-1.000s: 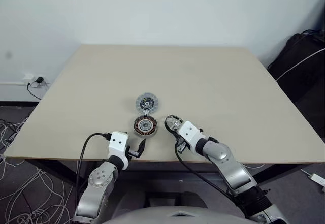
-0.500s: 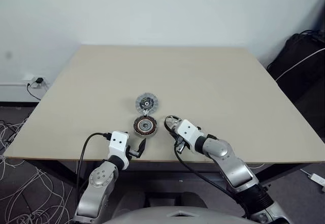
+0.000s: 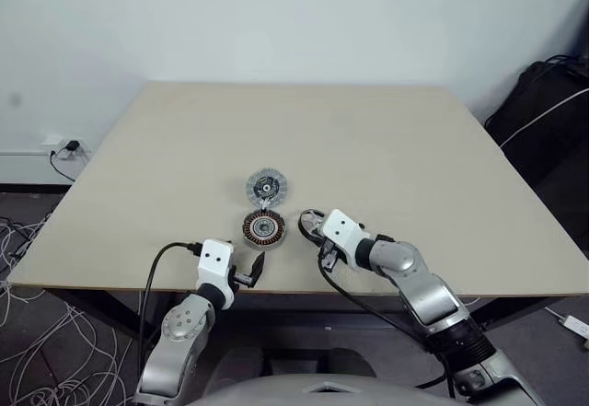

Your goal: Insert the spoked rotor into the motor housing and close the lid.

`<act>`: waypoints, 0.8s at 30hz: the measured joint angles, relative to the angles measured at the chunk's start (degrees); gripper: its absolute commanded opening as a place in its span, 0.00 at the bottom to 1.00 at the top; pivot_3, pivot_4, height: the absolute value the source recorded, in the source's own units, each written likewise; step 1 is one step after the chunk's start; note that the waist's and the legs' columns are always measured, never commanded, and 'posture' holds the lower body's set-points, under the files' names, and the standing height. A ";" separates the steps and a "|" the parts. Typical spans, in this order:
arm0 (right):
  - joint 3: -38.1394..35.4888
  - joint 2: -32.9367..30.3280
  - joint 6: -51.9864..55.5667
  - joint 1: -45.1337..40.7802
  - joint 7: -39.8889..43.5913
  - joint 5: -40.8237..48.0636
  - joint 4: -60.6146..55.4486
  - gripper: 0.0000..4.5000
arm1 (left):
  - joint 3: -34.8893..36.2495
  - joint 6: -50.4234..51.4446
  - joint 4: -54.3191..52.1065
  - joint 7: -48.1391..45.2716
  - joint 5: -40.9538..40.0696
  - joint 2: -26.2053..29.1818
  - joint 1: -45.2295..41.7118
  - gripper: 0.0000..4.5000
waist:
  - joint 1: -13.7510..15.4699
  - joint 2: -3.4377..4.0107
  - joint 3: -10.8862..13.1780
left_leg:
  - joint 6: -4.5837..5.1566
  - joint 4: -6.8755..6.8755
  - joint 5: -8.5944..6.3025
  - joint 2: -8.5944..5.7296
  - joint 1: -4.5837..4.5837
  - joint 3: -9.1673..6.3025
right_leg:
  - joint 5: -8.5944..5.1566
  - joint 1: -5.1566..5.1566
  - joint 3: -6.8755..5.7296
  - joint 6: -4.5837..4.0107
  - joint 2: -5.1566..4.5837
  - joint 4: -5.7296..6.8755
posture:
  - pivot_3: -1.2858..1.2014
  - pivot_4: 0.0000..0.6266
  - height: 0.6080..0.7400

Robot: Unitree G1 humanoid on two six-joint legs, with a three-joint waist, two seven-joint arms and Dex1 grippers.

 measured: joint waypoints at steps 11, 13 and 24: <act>-0.03 0.10 1.18 -1.11 0.53 0.25 1.99 0.14 | -0.03 -0.04 0.00 0.10 -0.01 -0.04 0.30 1.00 | -0.01 0.01 -0.01 | 0.00 0.00 0.00 0.00 0.00 0.00 | 0.00 0.00 0.00 0.00 0.00 0.00 | 0.52 0.00 1.00; -0.09 0.11 1.21 -1.39 0.50 0.33 2.35 0.14 | -0.08 -0.04 0.00 0.09 -0.01 -0.07 0.31 1.00 | -0.01 0.01 -0.01 | 0.00 0.00 0.00 0.00 0.00 0.00 | 0.00 0.00 0.01 0.00 0.00 0.00 | 0.52 0.00 1.00; -0.67 0.12 1.29 -2.19 0.40 1.24 2.41 0.41 | -0.09 -0.08 0.00 0.10 -0.01 -0.51 0.48 1.00 | -0.01 0.03 -0.03 | 0.00 0.00 0.00 0.00 0.00 0.00 | 0.00 0.00 0.01 0.00 0.00 0.00 | 0.52 0.00 1.00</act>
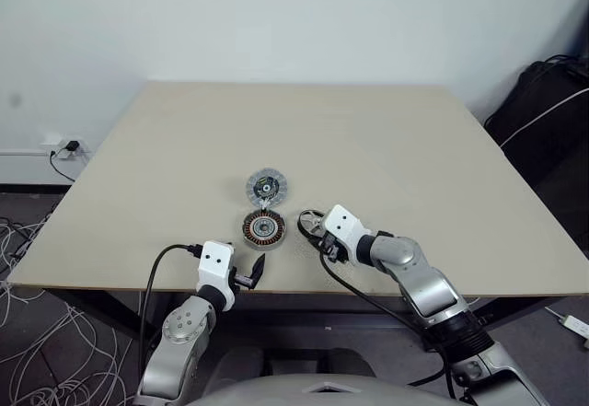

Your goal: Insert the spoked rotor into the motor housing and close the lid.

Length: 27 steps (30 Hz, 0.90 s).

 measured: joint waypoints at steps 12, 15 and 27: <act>0.66 0.00 3.12 -1.92 0.25 -0.11 1.66 0.41 | 0.02 -0.01 0.00 0.17 0.00 -0.27 0.38 1.00 | 0.00 0.03 -0.03 | 0.00 0.00 0.00 0.00 0.00 0.01 | 0.00 0.00 0.01 -0.01 -0.01 0.00 | 0.52 0.00 1.00; 1.04 0.04 4.35 -2.65 0.27 -0.29 1.88 0.41 | 0.03 -0.02 0.00 0.48 0.00 -0.38 0.50 1.00 | -0.01 0.05 -0.04 | 0.00 0.00 0.00 0.00 0.00 0.01 | 0.00 -0.01 0.01 -0.01 -0.01 0.00 | 0.52 0.00 1.00; 2.61 0.25 5.74 -3.30 0.15 -0.35 3.43 0.00 | 0.05 -0.06 0.00 0.97 -0.02 -0.43 0.76 1.00 | -0.03 0.09 -0.07 | 0.00 0.00 0.00 0.00 0.00 0.01 | 0.00 -0.01 0.00 -0.01 -0.01 0.00 | 0.52 0.00 1.00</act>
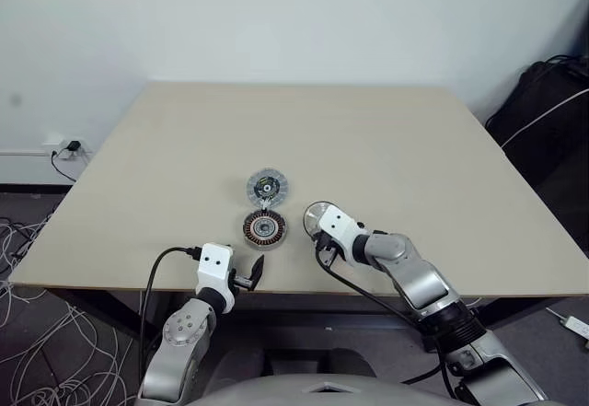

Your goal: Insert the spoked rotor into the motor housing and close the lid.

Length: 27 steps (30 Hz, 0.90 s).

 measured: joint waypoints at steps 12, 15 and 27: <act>-0.32 -1.37 3.97 -0.76 4.47 3.90 -8.82 0.00 | 0.03 -0.11 0.00 -0.01 -0.21 -0.09 -0.12 1.00 | -0.07 0.02 0.00 | 0.00 -0.02 0.00 0.01 0.00 -0.01 | 0.00 -0.02 0.00 0.00 0.01 0.00 | 0.52 0.00 1.00; -1.40 1.32 9.48 -2.98 4.98 7.45 -11.07 0.00 | 0.03 -0.23 0.01 -0.01 -0.23 -0.10 -0.12 1.00 | -0.07 0.02 0.00 | 0.00 0.00 0.00 0.01 0.00 -0.01 | 0.01 -0.02 0.01 -0.01 0.00 0.02 | 0.52 0.00 1.00; -2.99 14.69 27.00 -11.64 -2.00 13.84 -7.97 0.00 | 0.06 -1.80 0.01 0.34 -0.21 -0.14 0.58 1.00 | -0.16 0.08 -0.05 | -0.01 -0.11 0.00 -0.01 -0.02 0.01 | 0.03 -0.10 0.01 -0.05 0.00 0.00 | 0.52 0.00 1.00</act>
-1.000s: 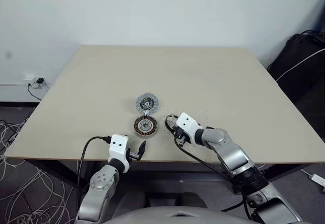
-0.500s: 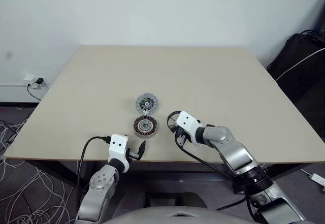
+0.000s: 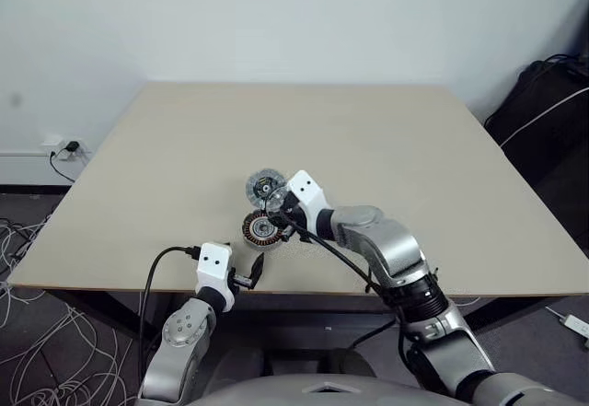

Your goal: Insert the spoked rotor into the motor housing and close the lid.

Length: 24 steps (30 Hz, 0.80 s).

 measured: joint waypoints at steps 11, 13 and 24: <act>3.03 4.71 0.74 -1.13 -1.12 2.28 6.17 0.00 | 0.73 -0.65 -0.01 0.98 0.01 0.16 1.82 1.00 | -0.82 0.06 -0.03 | -0.01 -0.02 0.00 0.00 0.01 0.00 | 0.01 -0.03 -0.01 0.01 0.03 0.03 | 0.52 0.00 1.00; 2.99 5.61 0.32 -1.34 -1.81 2.41 7.64 0.00 | 0.75 -0.66 -0.01 0.99 0.04 0.17 2.10 1.00 | -0.84 0.07 -0.03 | -0.01 -0.02 0.01 -0.01 0.01 0.00 | 0.01 -0.03 -0.01 0.02 0.03 0.04 | 0.52 0.00 1.00; 0.72 9.25 -4.22 -3.70 -4.32 2.49 17.75 0.00 | 0.72 -0.75 -0.03 0.97 0.29 0.27 2.17 1.00 | -0.94 0.11 -0.04 | -0.06 -0.08 0.03 -0.01 0.01 -0.01 | 0.06 -0.08 -0.01 0.10 0.09 0.06 | 0.52 0.00 1.00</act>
